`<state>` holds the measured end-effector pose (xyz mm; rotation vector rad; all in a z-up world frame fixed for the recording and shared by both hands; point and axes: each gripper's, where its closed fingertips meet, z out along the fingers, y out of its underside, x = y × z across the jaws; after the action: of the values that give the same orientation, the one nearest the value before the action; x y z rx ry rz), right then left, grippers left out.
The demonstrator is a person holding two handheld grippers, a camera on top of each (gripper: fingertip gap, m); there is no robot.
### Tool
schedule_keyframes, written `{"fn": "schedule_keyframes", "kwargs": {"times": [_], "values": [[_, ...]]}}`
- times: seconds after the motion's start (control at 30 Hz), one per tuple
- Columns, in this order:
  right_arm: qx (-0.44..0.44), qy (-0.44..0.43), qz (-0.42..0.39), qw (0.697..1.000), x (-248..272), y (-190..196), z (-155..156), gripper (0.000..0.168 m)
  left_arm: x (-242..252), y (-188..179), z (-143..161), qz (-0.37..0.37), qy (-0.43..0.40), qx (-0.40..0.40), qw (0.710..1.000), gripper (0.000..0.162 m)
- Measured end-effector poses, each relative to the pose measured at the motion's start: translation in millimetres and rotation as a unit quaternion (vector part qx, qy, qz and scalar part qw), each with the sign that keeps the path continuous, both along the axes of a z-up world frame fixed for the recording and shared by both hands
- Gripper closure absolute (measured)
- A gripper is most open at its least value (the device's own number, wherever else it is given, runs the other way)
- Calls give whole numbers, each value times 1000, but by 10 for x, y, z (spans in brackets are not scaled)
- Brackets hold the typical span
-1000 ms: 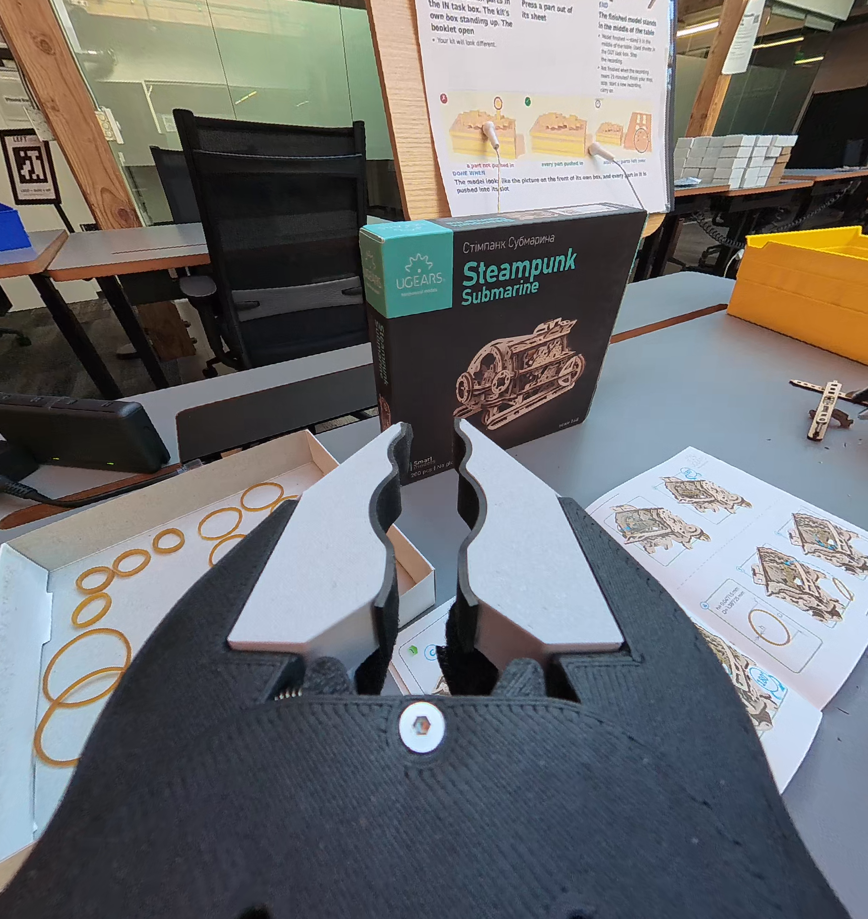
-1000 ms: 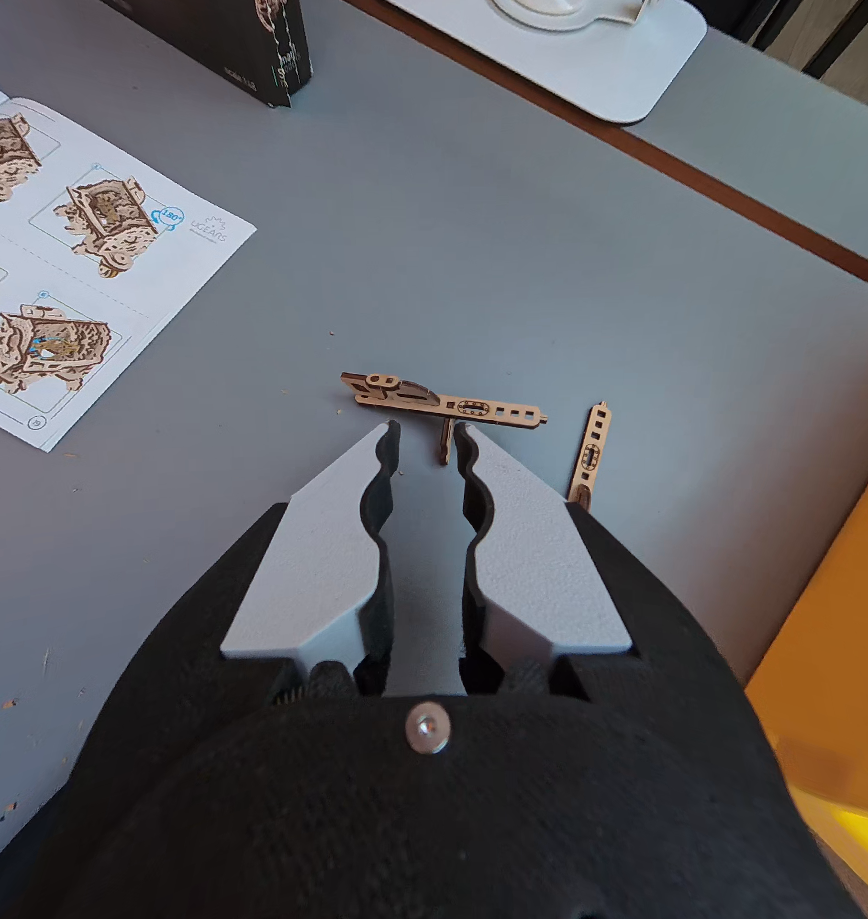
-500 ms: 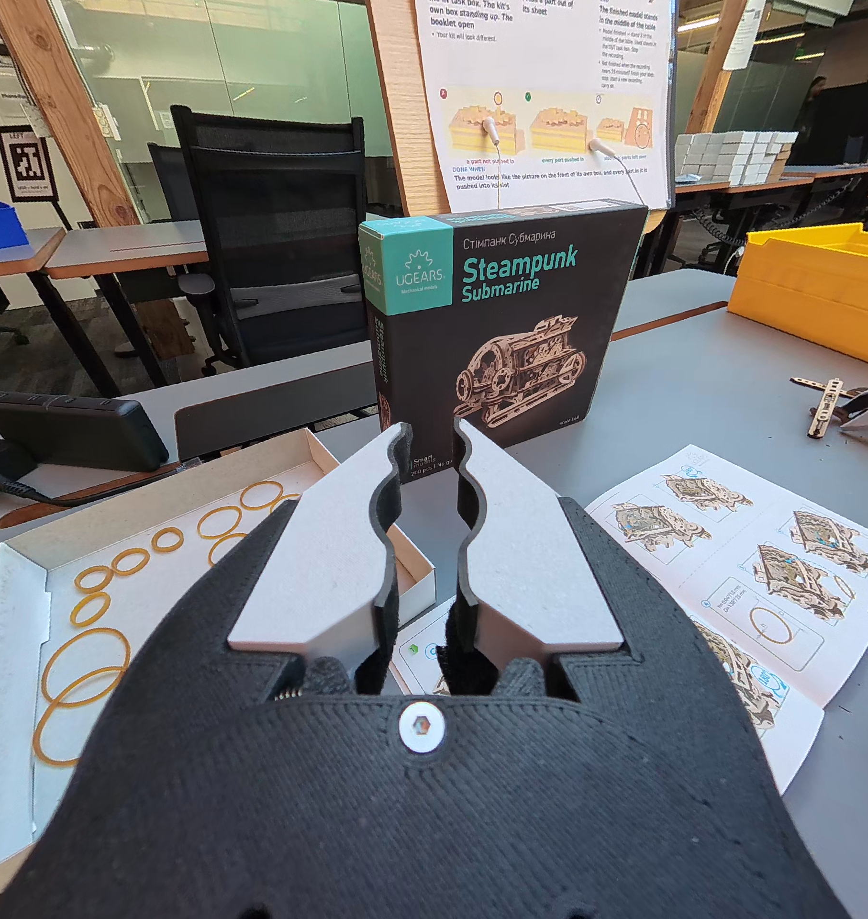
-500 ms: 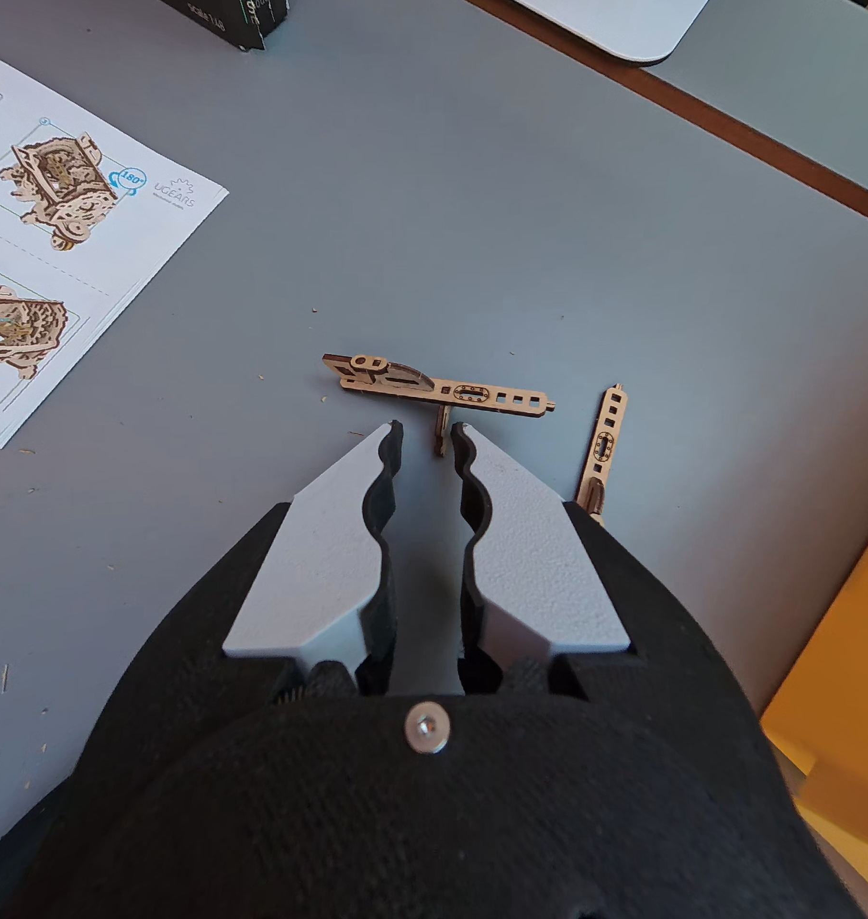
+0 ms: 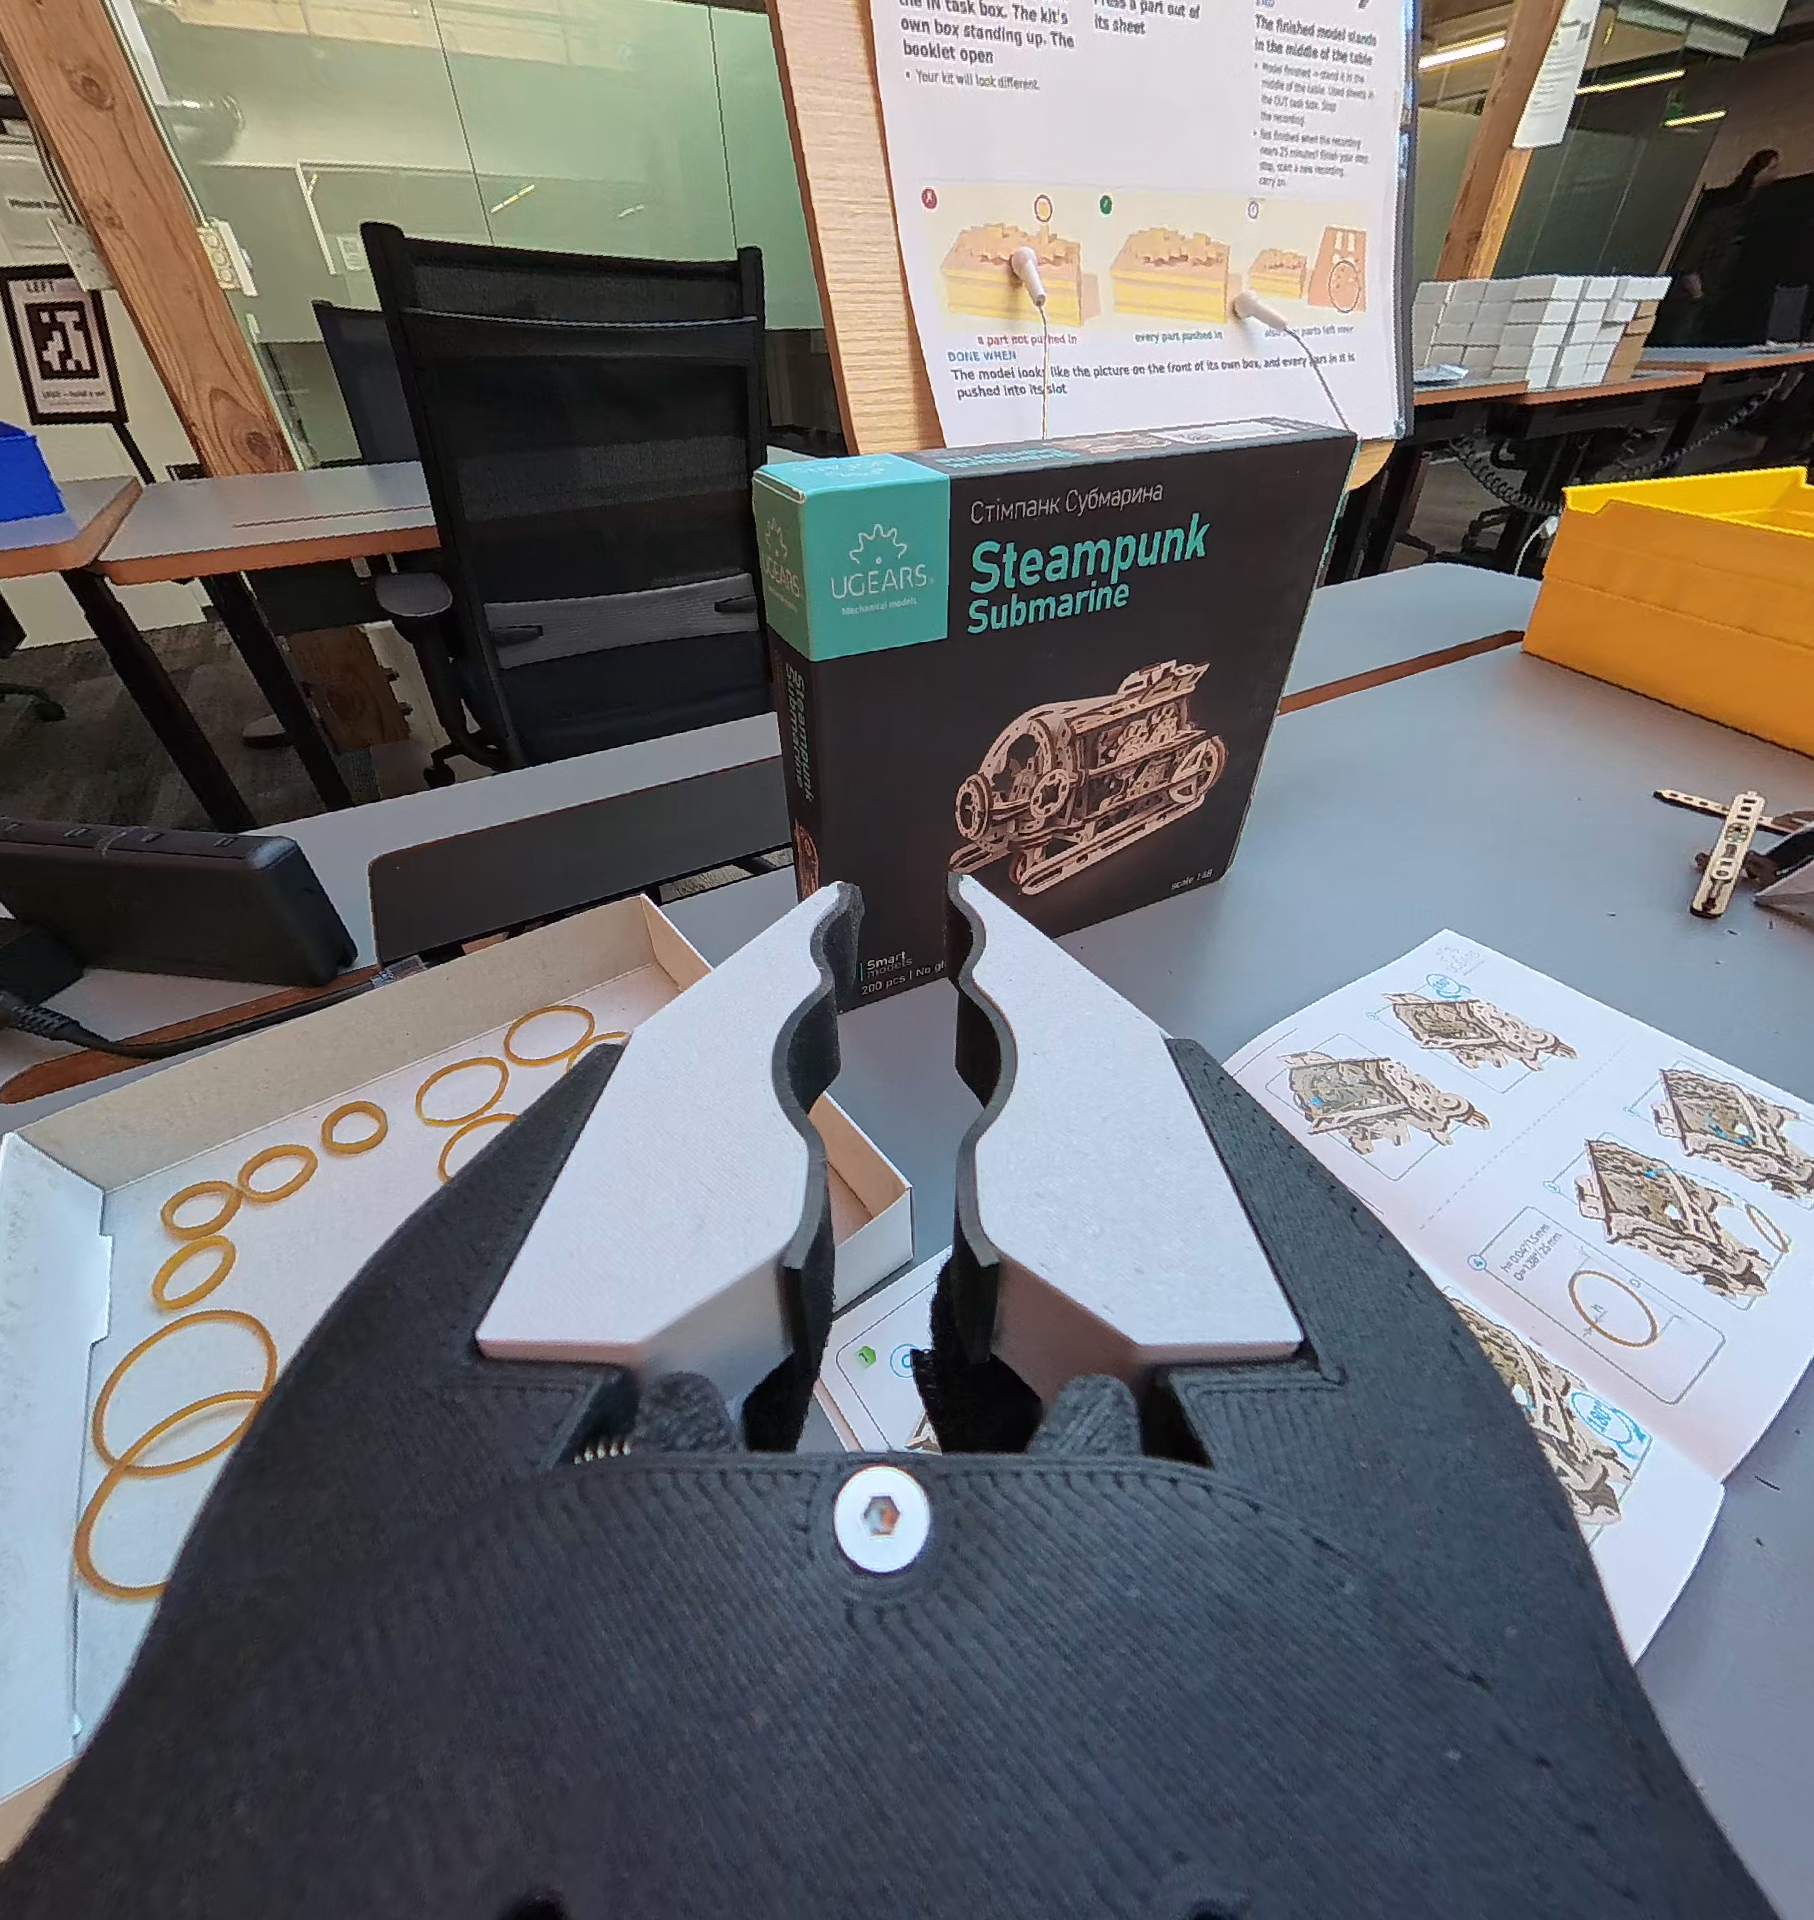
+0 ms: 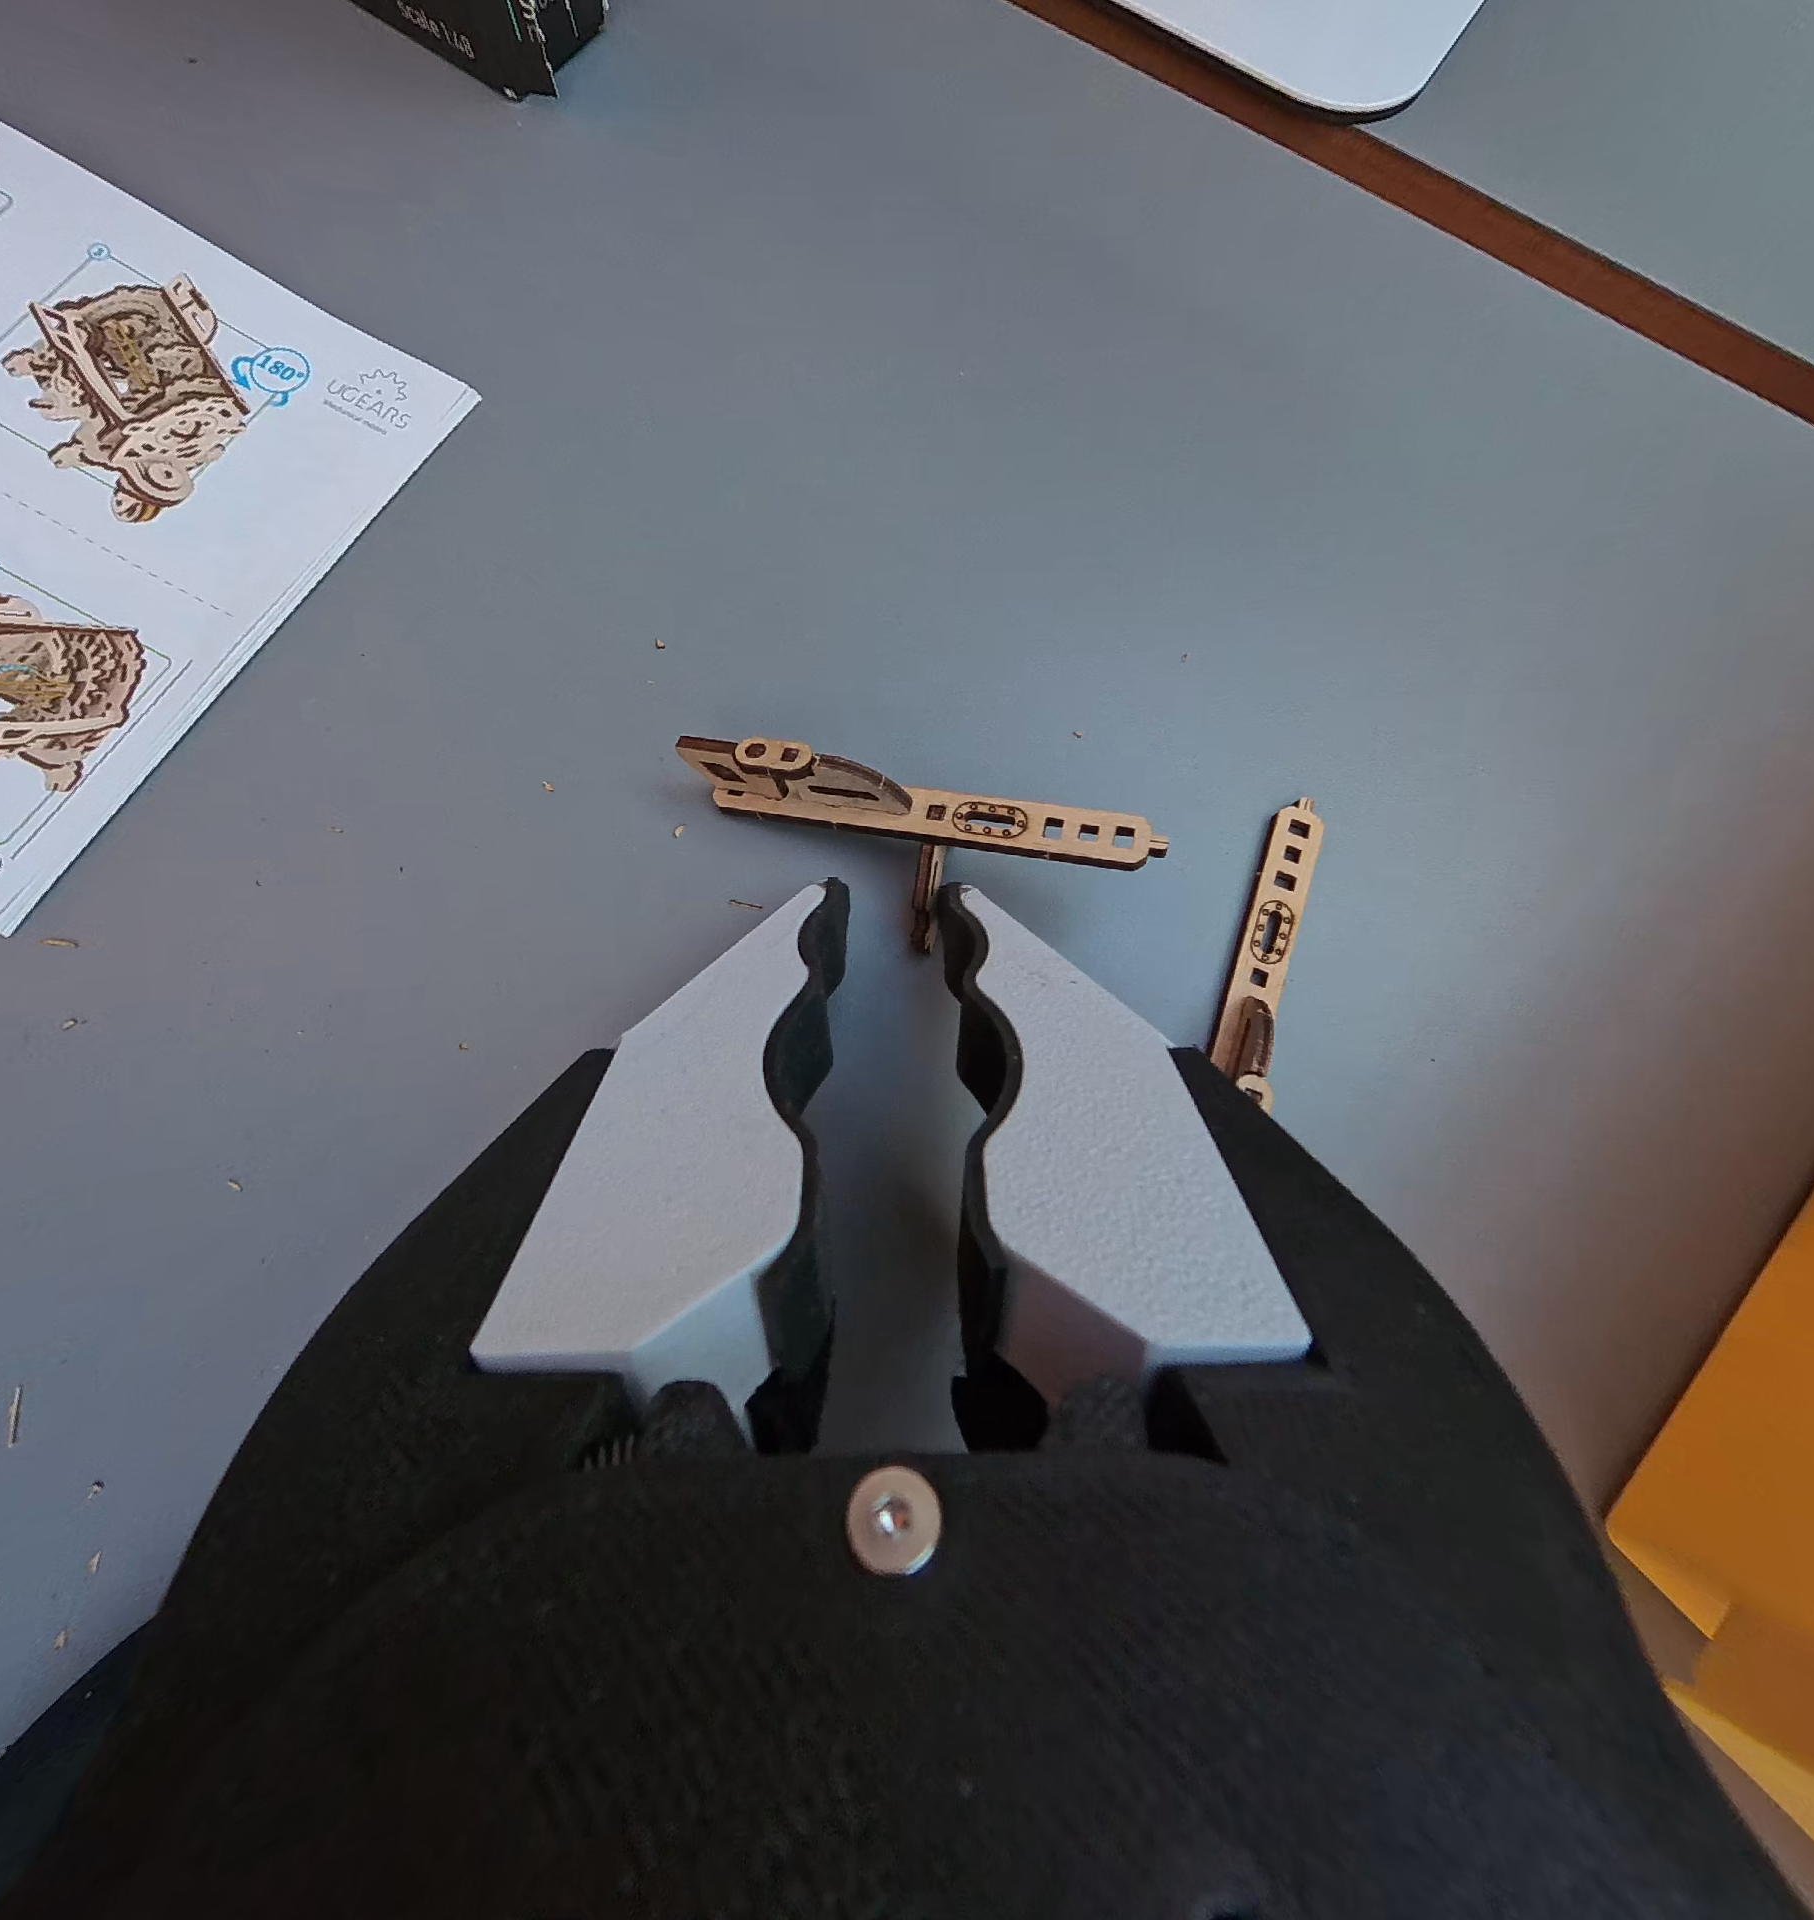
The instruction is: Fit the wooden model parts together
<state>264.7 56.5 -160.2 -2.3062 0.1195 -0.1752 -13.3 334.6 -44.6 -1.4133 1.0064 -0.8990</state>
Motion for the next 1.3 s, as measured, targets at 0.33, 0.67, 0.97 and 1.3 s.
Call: {"fn": "schedule_keyframes", "kwargs": {"times": [0.33, 0.67, 0.97, 1.3], "values": [[-3, 4, 6, 1000, -17, -4, -7, 163, 3, -2, -9, -1, 2, 0, 1000, 148], [0, 7, 12, 1000, -36, -10, 25, 166, 84, -136, -46, -31, 16, 7, 999, 149], [58, -71, 119, 989, -396, 131, 334, 167, 189, -345, -89, -77, 33, 10, 996, 149], [110, -43, 198, 973, -816, 196, 515, 167, 286, -669, -77, -139, 43, 31, 989, 155]]}}
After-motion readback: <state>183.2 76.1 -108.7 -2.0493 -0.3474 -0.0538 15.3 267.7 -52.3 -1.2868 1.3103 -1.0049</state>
